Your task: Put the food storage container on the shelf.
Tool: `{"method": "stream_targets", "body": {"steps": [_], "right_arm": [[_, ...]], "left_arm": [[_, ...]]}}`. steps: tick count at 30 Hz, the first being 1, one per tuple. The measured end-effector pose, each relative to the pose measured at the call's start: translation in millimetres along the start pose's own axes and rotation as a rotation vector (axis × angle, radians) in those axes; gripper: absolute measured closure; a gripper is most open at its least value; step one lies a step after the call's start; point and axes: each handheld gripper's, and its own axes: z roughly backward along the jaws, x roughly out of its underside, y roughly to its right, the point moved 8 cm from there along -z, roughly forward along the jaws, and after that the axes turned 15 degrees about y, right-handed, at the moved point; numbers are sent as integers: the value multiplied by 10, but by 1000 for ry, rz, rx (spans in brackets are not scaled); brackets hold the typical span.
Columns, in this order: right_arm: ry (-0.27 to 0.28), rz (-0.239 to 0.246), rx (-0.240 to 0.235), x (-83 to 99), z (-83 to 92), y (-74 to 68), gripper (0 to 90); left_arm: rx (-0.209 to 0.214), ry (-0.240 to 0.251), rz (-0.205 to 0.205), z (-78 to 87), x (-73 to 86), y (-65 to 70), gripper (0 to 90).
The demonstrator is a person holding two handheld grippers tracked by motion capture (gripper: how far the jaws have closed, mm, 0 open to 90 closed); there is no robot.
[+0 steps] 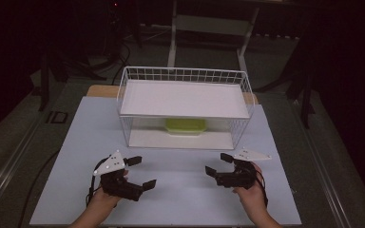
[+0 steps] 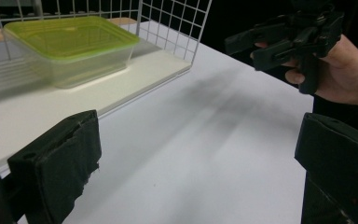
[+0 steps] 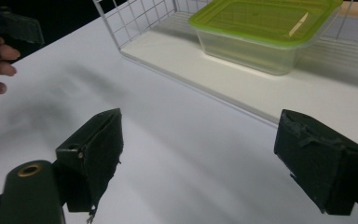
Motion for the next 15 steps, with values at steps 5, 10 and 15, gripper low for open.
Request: {"method": "stream_targets", "body": {"steps": [5, 10, 15], "right_arm": [[4, 24, -26, 34, 145, -23, 155], [4, 34, -48, 70, 267, -41, 155], [26, 53, -89, 103, 368, -60, 155]], "left_arm": [[19, -7, -10, 86, 53, 27, 9], [45, -20, -20, 121, 95, 77, 9], [84, -18, -54, 150, 122, 134, 9]]}}
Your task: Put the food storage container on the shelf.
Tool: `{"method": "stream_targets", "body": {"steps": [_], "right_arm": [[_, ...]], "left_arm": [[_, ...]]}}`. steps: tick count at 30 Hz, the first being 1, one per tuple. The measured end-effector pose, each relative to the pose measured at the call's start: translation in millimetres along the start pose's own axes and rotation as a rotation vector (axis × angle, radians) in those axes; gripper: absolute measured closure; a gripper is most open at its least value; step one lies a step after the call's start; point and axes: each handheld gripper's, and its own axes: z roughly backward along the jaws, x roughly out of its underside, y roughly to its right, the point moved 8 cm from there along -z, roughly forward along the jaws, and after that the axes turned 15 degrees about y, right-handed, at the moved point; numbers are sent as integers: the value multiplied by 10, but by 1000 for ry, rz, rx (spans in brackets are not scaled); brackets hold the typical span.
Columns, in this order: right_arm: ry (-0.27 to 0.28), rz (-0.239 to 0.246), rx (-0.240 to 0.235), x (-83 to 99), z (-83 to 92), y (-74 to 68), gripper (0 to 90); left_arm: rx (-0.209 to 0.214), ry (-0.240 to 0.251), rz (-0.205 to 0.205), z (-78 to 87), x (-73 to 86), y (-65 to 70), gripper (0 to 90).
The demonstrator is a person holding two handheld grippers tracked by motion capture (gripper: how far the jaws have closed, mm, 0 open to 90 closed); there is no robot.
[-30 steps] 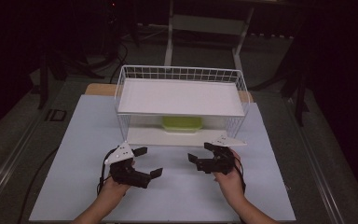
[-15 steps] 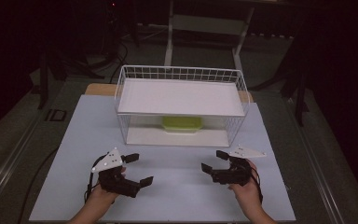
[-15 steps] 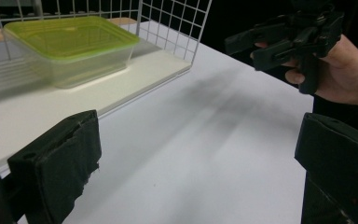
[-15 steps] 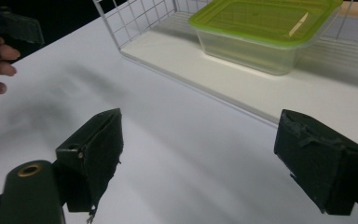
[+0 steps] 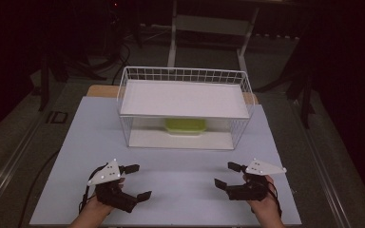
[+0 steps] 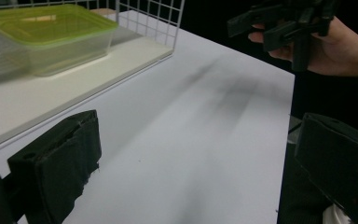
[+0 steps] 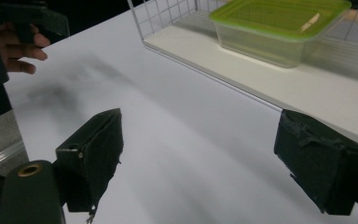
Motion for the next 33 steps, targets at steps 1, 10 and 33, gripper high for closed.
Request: {"method": "stream_targets", "body": {"steps": [1, 10, 33], "right_arm": [[0, 3, -6, 11, 16, 0, 154], [1, 29, -33, 124, 116, 63, 155], [-60, 54, -50, 369, 71, 234, 155]], "left_arm": [[0, 0, 0, 0, 0, 0, 9], [29, 5, -18, -13, 47, 57, 9], [-7, 15, -38, -62, 227, -45, 9]]}}
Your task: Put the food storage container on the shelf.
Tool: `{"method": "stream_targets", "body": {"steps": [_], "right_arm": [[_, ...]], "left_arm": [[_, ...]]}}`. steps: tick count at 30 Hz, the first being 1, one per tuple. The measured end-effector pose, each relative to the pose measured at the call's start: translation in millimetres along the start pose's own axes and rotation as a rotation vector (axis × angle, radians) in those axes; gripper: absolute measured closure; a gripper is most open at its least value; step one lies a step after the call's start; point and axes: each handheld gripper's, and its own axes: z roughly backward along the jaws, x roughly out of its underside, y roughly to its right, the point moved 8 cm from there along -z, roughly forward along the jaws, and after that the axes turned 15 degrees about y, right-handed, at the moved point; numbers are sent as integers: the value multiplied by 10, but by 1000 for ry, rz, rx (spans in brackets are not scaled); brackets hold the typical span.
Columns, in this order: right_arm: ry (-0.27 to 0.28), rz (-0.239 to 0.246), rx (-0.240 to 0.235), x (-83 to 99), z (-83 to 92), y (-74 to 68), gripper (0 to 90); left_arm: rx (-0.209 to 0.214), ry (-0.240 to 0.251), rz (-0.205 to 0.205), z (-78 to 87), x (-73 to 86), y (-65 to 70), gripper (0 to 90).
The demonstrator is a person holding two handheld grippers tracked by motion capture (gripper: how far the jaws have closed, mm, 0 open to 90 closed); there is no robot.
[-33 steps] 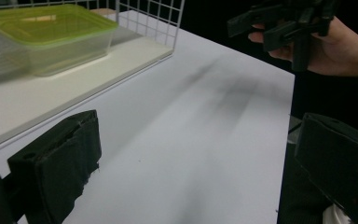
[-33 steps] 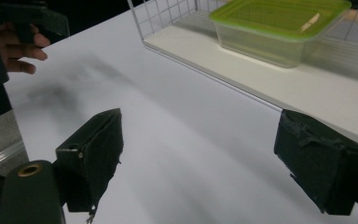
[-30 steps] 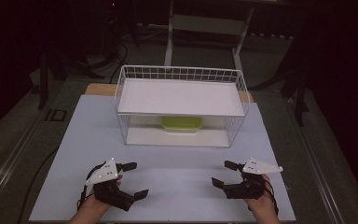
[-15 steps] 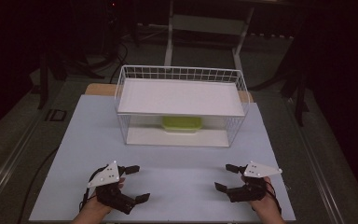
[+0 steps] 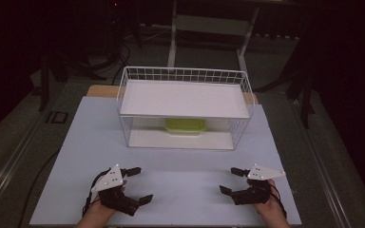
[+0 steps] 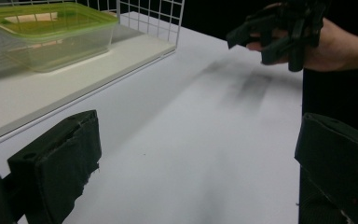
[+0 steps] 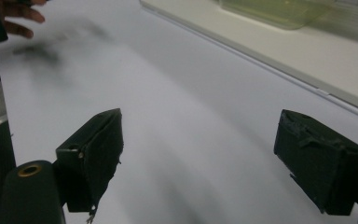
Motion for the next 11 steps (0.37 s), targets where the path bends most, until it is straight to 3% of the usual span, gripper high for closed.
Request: {"method": "stream_targets", "body": {"steps": [6, 11], "right_arm": [[51, 28, 6, -50, 28, 37, 154], [53, 30, 3, -46, 24, 40, 153]], "left_arm": [[-7, 13, 7, -6, -3, -22, 9], [-20, 23, 13, 3, -18, -48, 10]]}}
